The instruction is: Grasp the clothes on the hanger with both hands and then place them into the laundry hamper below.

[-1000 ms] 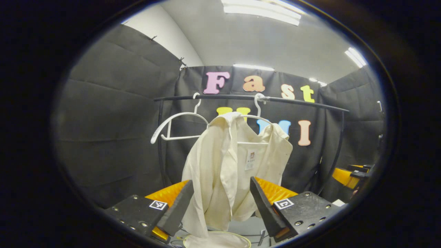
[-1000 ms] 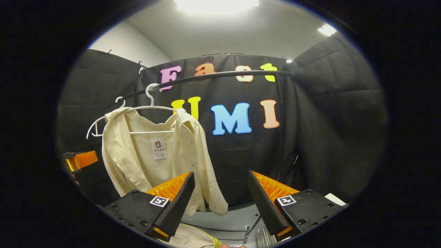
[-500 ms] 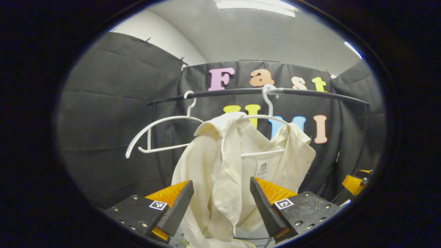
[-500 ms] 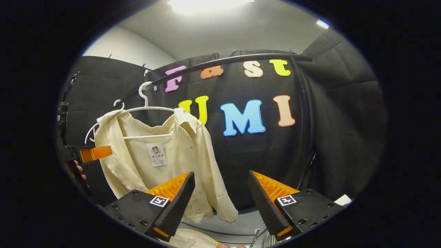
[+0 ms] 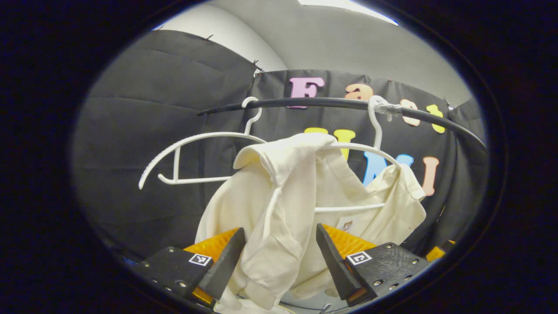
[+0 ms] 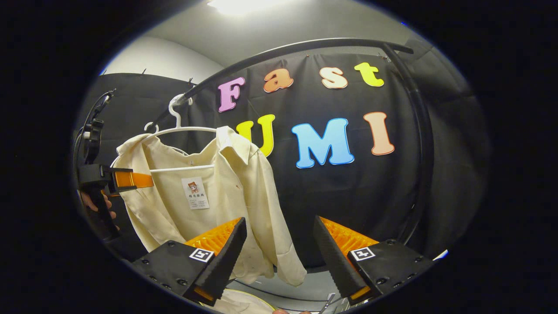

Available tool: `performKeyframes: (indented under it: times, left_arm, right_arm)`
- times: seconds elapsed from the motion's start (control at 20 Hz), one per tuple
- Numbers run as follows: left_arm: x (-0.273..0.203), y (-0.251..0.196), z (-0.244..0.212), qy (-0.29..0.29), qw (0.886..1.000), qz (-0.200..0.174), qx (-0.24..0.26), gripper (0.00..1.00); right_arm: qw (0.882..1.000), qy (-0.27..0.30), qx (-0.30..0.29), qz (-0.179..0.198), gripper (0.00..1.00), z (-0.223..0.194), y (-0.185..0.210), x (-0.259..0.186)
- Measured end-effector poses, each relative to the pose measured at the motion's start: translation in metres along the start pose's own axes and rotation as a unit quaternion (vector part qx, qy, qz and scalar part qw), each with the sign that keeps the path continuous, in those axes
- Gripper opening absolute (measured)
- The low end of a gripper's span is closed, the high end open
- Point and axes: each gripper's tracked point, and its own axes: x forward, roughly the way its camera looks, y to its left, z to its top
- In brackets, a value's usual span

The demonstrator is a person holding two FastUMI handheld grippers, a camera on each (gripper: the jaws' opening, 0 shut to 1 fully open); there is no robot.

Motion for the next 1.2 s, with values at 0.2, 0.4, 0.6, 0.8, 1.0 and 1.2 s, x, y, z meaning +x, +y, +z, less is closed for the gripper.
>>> performKeyframes:
  times: [0.2,0.4,0.6,0.8,1.0,1.2]
  left_arm:
    - [0.01,0.001,-0.003,0.0,0.999,0.042,0.003,0.96]
    - [0.022,0.003,-0.006,0.009,0.997,0.079,0.001,0.76]
    - [0.013,0.02,-0.006,0.004,0.992,0.125,0.013,0.36]
    - [0.012,0.016,-0.009,0.003,0.994,0.107,0.0,0.05]
    - [0.0,0.015,-0.006,0.005,0.996,0.089,0.009,0.0]
    - [-0.009,0.02,0.001,0.001,0.996,0.075,0.038,0.01]
  right_arm:
    - [0.999,0.022,0.004,0.029,0.98,-0.016,0.0,0.019]
    - [0.997,0.039,0.004,0.06,0.98,-0.025,0.002,0.036]
    - [0.994,0.043,-0.006,0.099,0.98,-0.028,0.01,0.043]
    - [0.989,0.039,-0.004,0.141,0.93,-0.024,0.027,0.052]
    - [0.986,0.016,-0.003,0.165,0.98,-0.004,0.049,0.06]
    - [0.986,-0.011,0.016,0.168,0.98,0.018,0.078,0.066]
